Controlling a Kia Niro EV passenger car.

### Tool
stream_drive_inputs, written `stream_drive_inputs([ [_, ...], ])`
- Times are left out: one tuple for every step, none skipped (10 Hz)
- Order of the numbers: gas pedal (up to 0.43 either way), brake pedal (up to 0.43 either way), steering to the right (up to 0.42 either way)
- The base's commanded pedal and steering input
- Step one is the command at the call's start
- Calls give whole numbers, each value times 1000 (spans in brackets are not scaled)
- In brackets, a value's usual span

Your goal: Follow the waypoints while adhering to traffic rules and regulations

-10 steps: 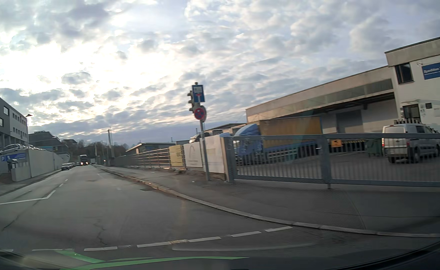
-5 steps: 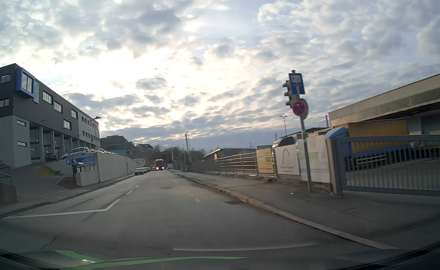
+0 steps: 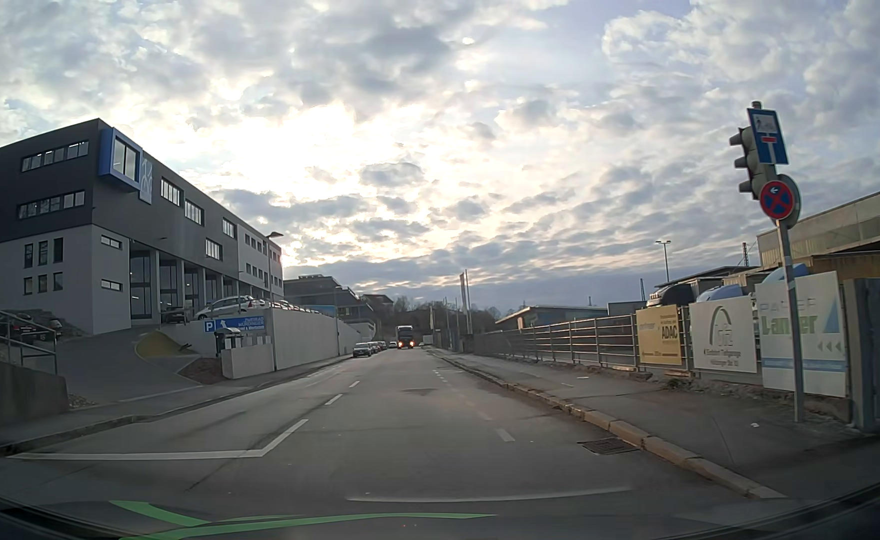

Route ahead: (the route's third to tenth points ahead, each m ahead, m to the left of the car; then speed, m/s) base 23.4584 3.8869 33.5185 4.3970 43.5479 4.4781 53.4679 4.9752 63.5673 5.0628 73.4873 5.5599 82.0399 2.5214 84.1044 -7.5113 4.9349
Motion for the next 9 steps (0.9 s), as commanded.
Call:
stream_drive_inputs([
  [209,0,-77],
  [220,0,-48],
  [220,0,-27],
  [220,0,-9],
  [220,0,-5],
  [220,0,-5],
  [228,0,-5],
  [240,0,-5],
  [248,0,-4],
])
